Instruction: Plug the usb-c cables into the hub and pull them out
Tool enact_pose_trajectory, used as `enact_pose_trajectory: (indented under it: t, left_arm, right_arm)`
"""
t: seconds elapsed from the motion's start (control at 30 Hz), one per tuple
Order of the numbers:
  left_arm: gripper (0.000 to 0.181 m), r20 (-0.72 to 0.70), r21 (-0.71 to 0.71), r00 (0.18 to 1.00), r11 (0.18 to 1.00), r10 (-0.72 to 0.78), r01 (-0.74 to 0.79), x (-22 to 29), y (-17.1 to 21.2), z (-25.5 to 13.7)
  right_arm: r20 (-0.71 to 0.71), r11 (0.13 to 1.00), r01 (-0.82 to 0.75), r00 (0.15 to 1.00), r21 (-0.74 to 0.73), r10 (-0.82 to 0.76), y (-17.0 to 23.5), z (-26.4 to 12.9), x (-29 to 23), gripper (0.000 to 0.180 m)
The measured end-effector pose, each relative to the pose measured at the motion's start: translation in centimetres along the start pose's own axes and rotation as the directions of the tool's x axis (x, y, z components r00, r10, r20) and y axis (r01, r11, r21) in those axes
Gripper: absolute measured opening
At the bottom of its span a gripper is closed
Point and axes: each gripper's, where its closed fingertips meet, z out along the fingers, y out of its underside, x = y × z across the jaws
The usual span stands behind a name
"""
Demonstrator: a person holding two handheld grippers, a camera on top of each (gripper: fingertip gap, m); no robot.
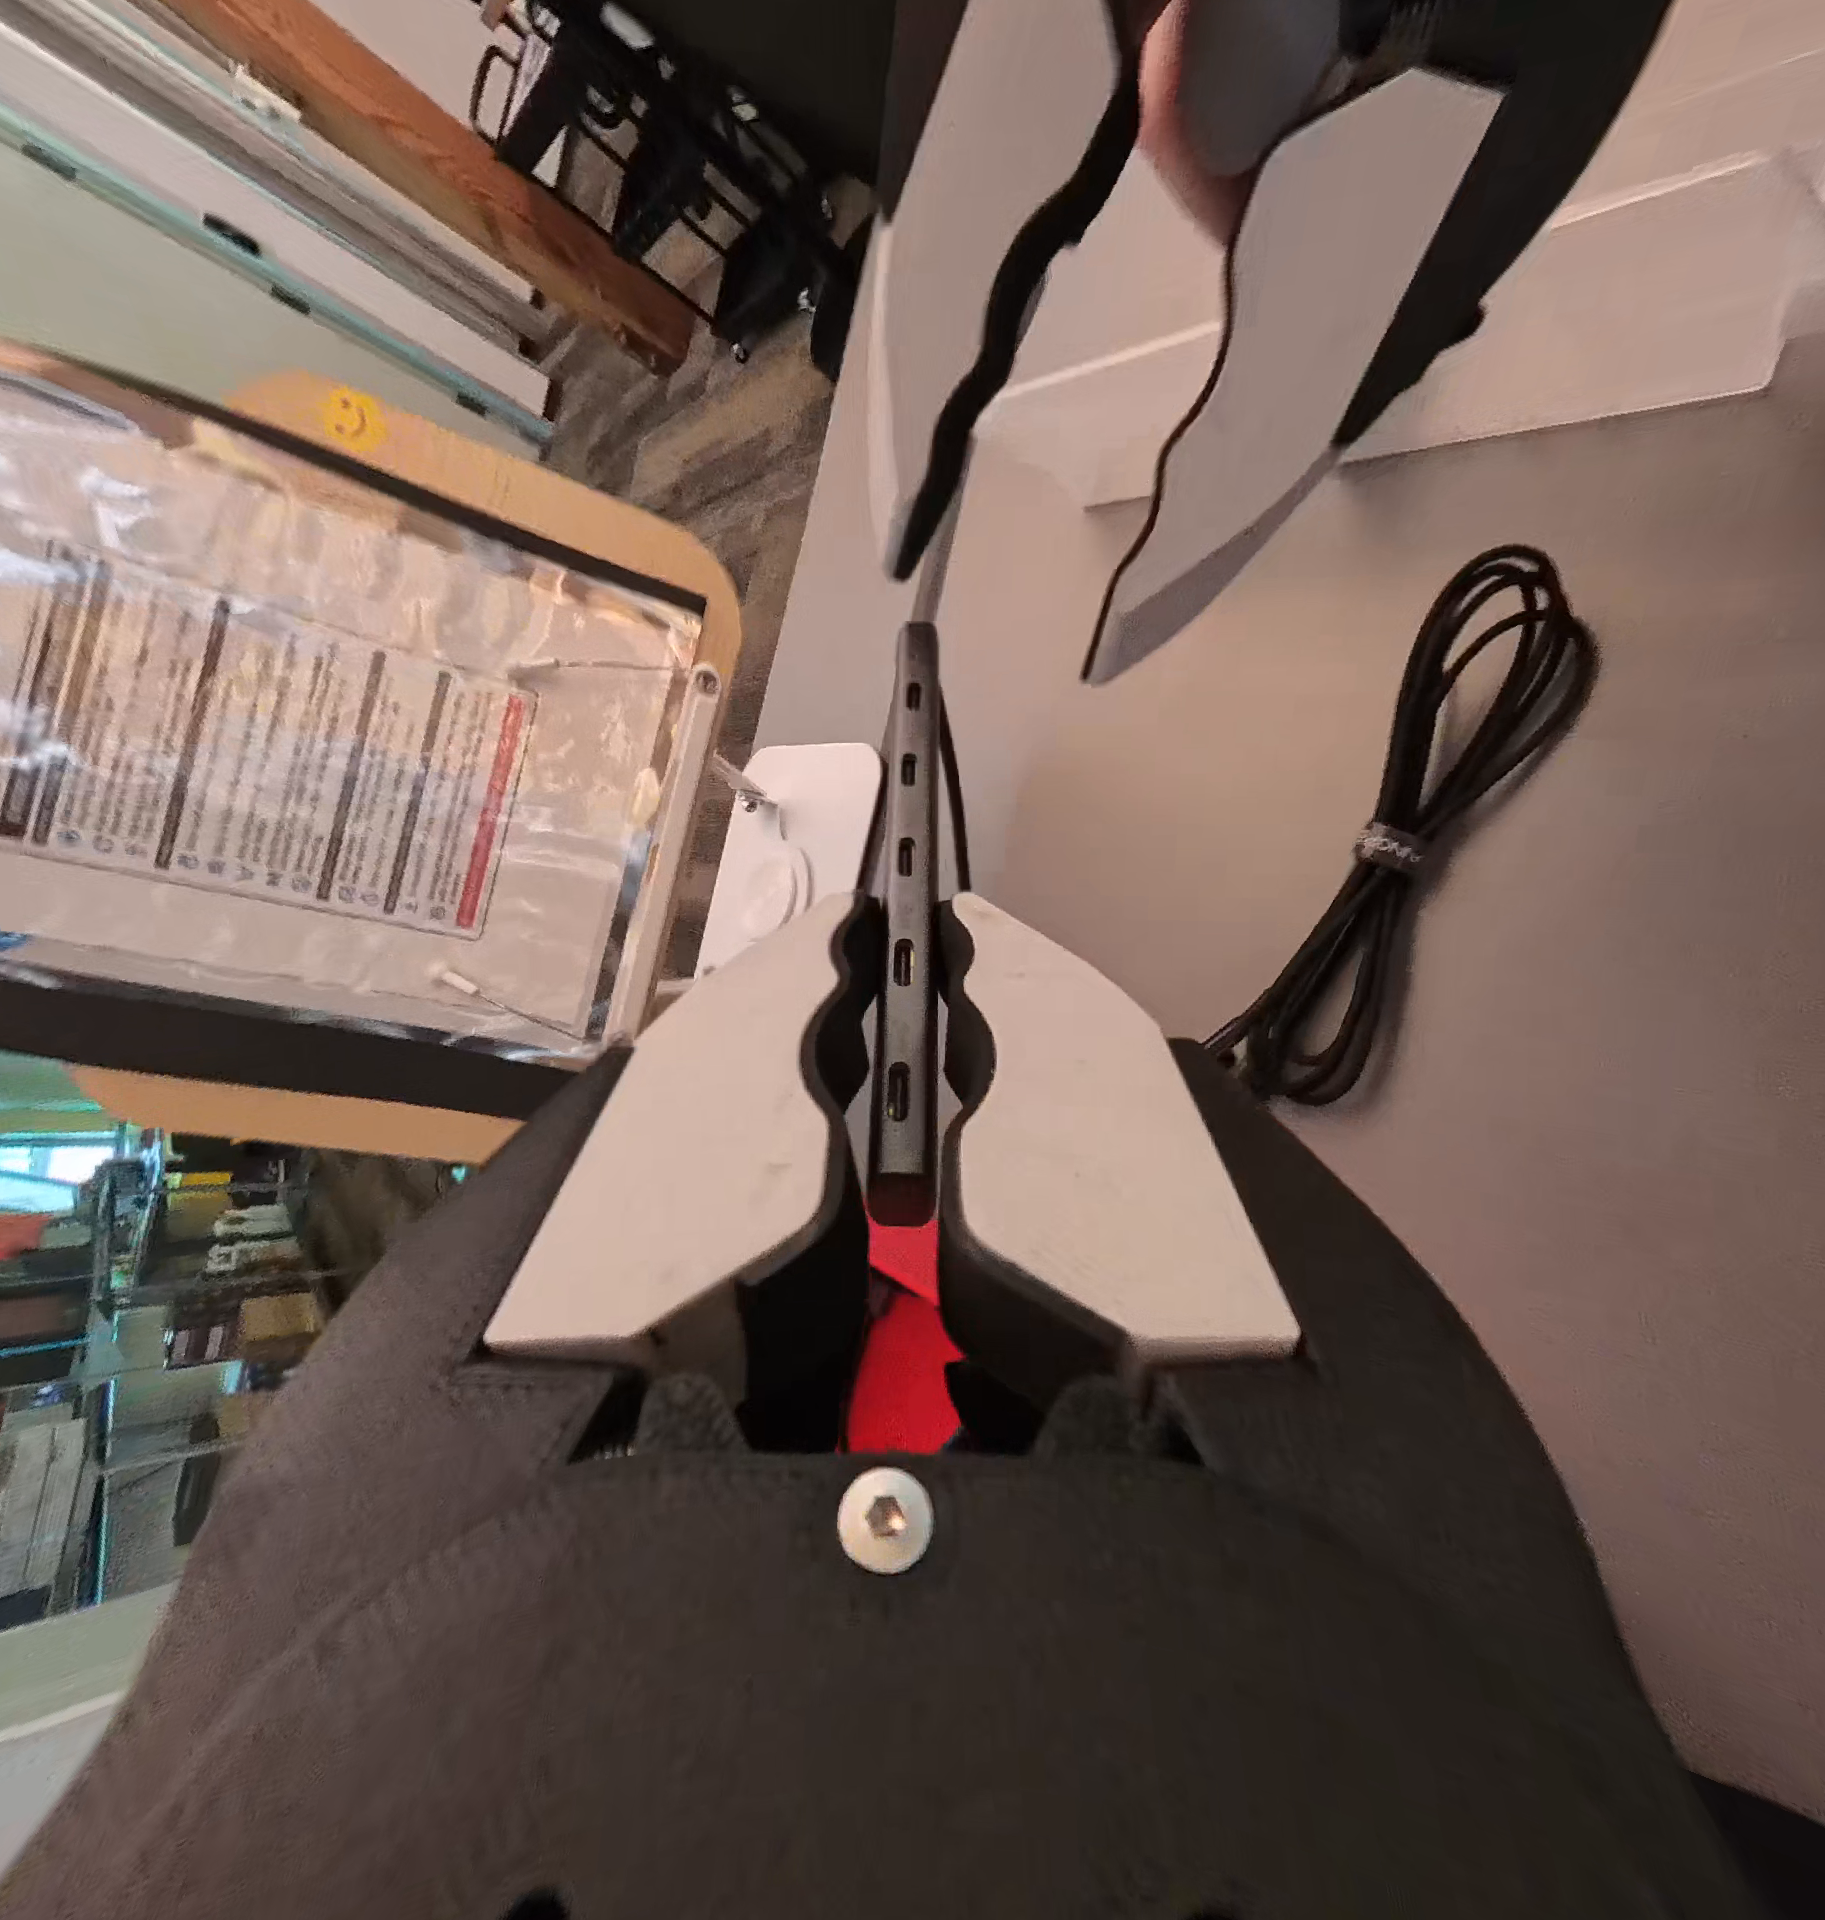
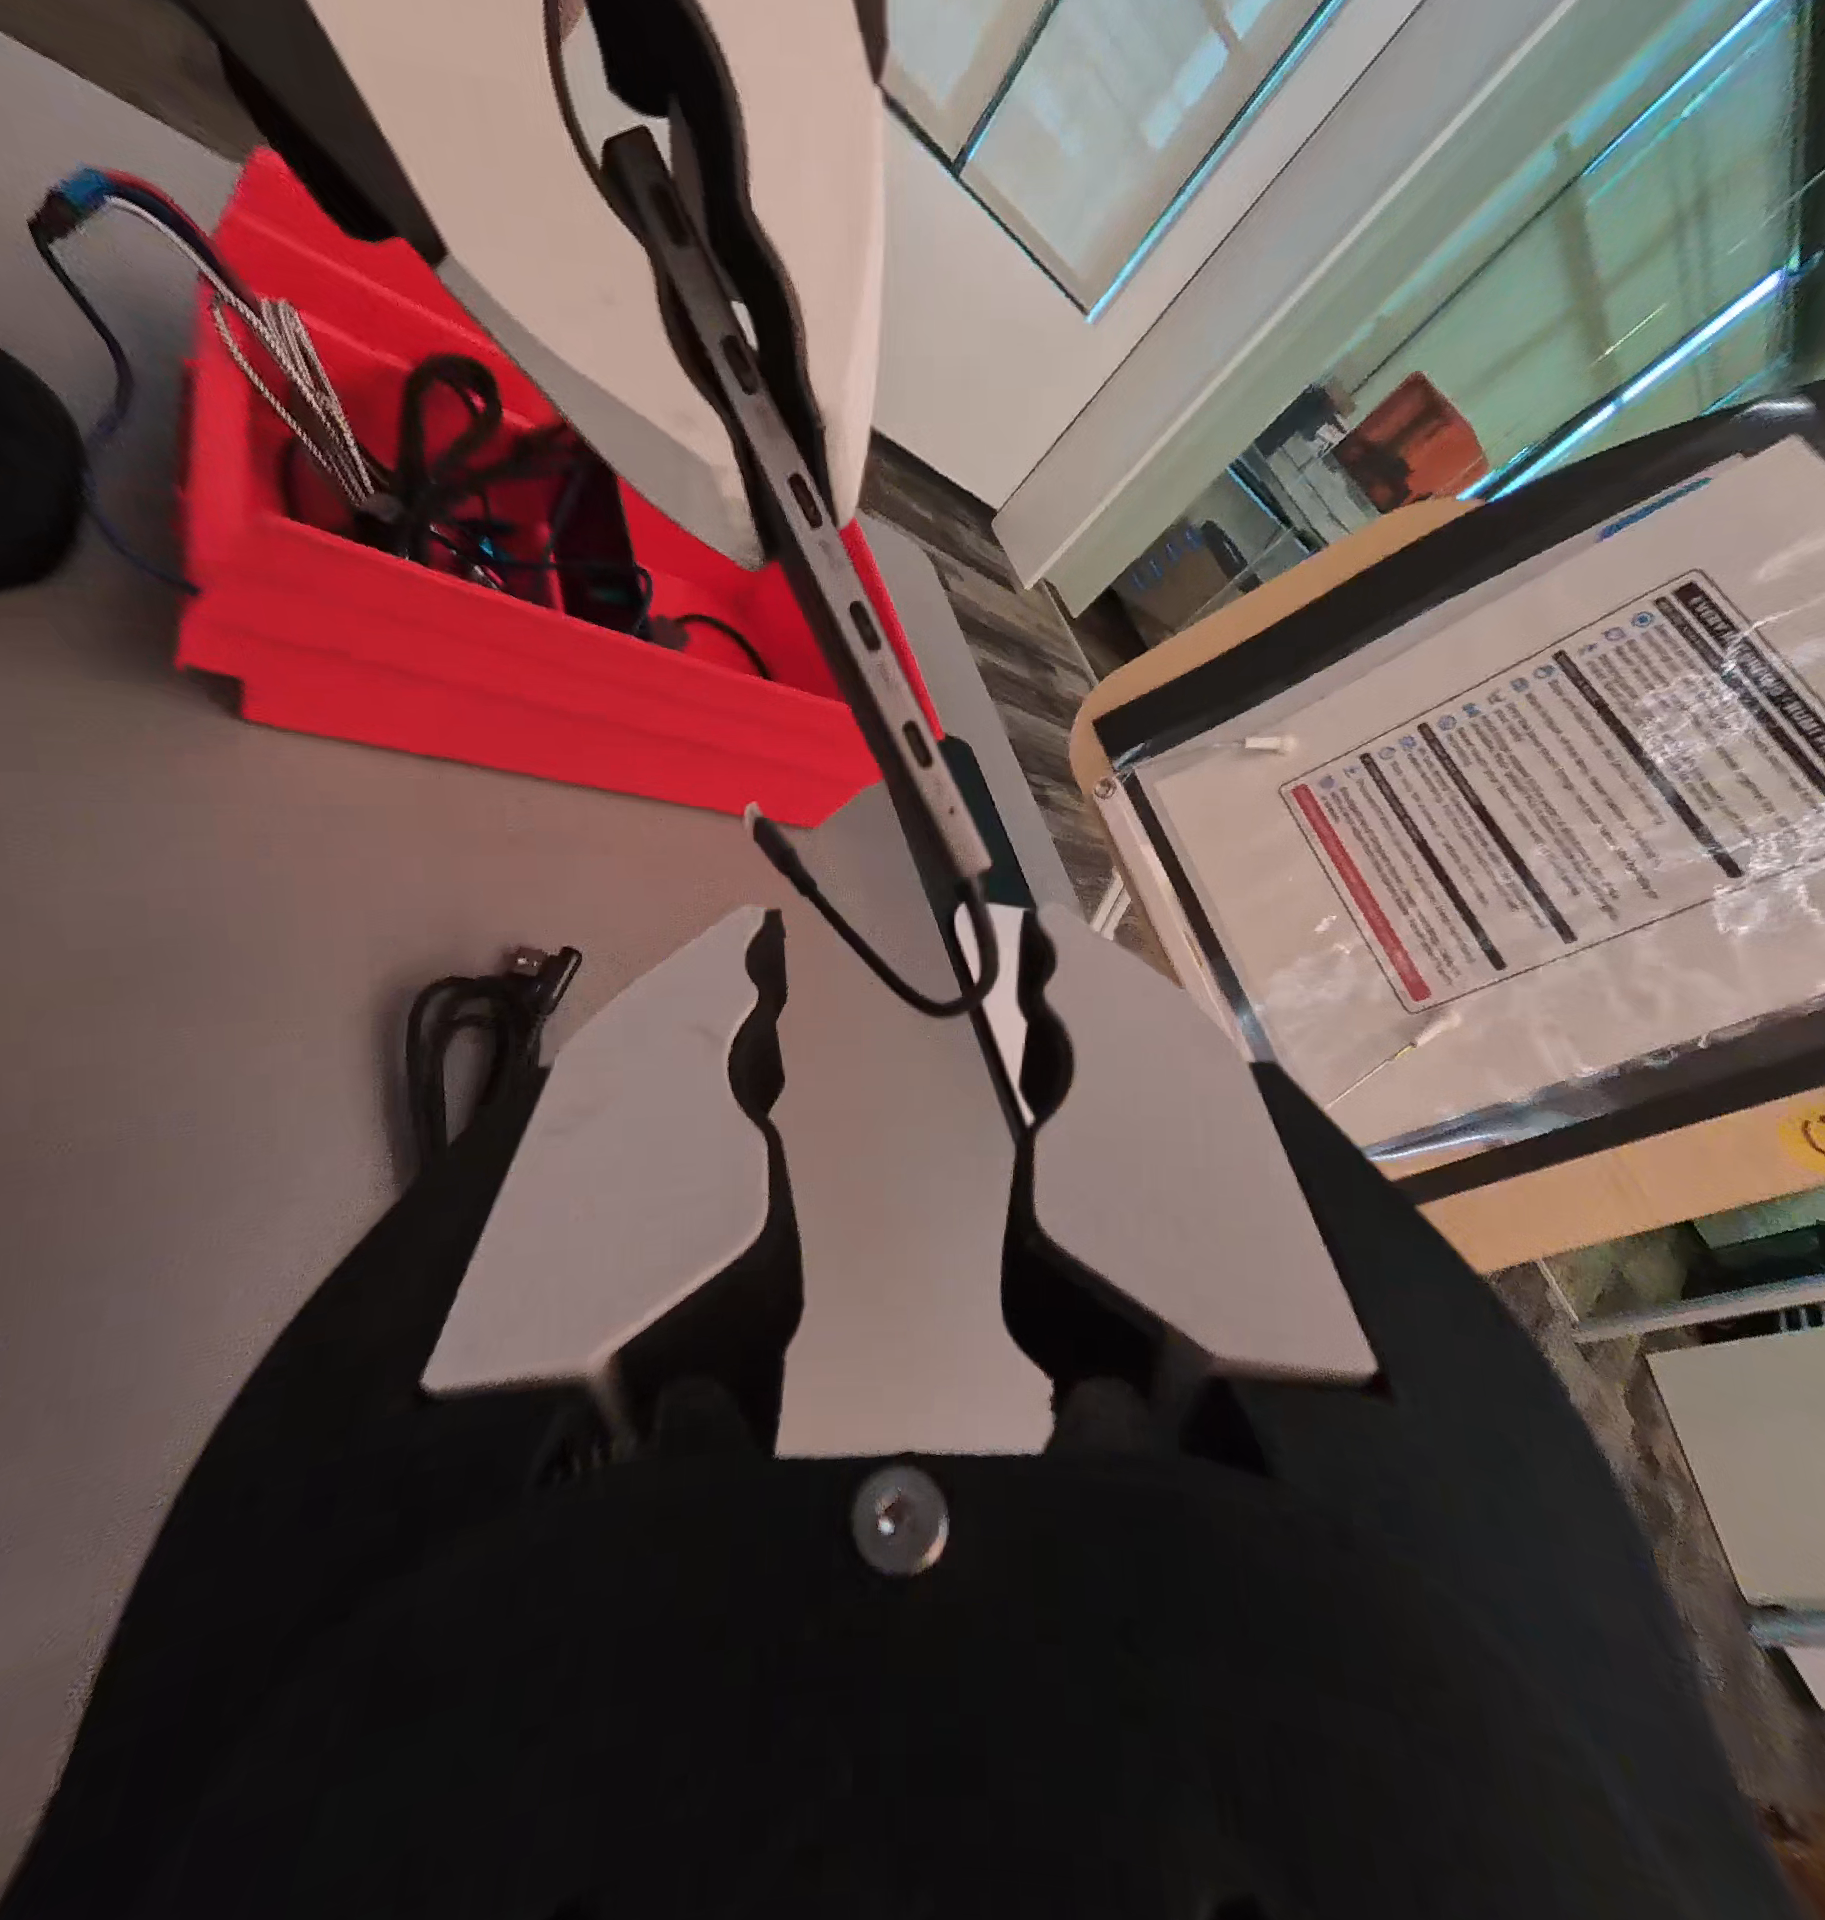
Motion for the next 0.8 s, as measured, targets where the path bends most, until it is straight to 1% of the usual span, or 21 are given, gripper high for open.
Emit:
enact_pose_trajectory:
  t: [0.07,0.2,0.23,0.27,0.3,0.4,0.53,0.63,0.8]
  left_arm:
    - [0.01,-0.016,0.027,1.0,0.999,-0.023,0.023,0.4,0.8,0.3]
    - [0.01,-0.123,0.137,0.992,0.989,-0.04,0.057,2.7,1.0,0.5]
    - [0.01,-0.143,0.151,0.989,0.987,-0.035,0.057,3.2,1.0,0.5]
    - [0.01,-0.175,0.16,0.984,0.986,-0.02,0.049,3.8,1.1,0.5]
    - [0.01,-0.197,0.164,0.98,0.986,-0.009,0.042,4.1,1.2,0.5]
    - [0.01,-0.23,0.201,0.973,0.978,0.0,0.048,4.5,1.3,0.0]
    - [0.013,-0.261,0.302,0.965,0.946,-0.033,0.114,4.3,0.6,-1.1]
    - [0.021,-0.276,0.34,0.961,0.933,-0.023,0.12,4.8,0.5,-1.0]
    - [0.015,-0.27,0.38,0.963,0.918,-0.004,0.11,5.3,-0.3,-0.5]
  right_arm:
    - [0.016,1.0,-0.007,1.0,-0.001,0.007,0.2,0.2,-0.2,0.043]
    - [0.099,1.0,-0.024,0.995,-0.013,0.025,0.4,2.2,-2.5,0.052]
    - [0.121,1.0,-0.004,0.993,-0.008,0.005,0.3,2.6,-3.3,0.041]
    - [0.135,1.0,0.022,0.991,-0.004,-0.021,0.2,2.9,-4.0,0.015]
    - [0.158,0.999,0.05,0.986,-0.022,-0.046,0.5,3.1,-4.6,0.012]
    - [0.223,0.999,0.04,0.974,-0.035,-0.031,0.5,3.2,-5.6,0.011]
    - [0.232,0.997,0.062,0.97,0.037,-0.07,-1.0,2.5,-5.9,0.011]
    - [0.234,0.994,0.056,0.969,0.094,-0.077,-2.1,1.9,-6.0,0.011]
    - [0.258,0.994,0.068,0.962,0.084,-0.088,-1.5,2.2,-6.7,0.01]
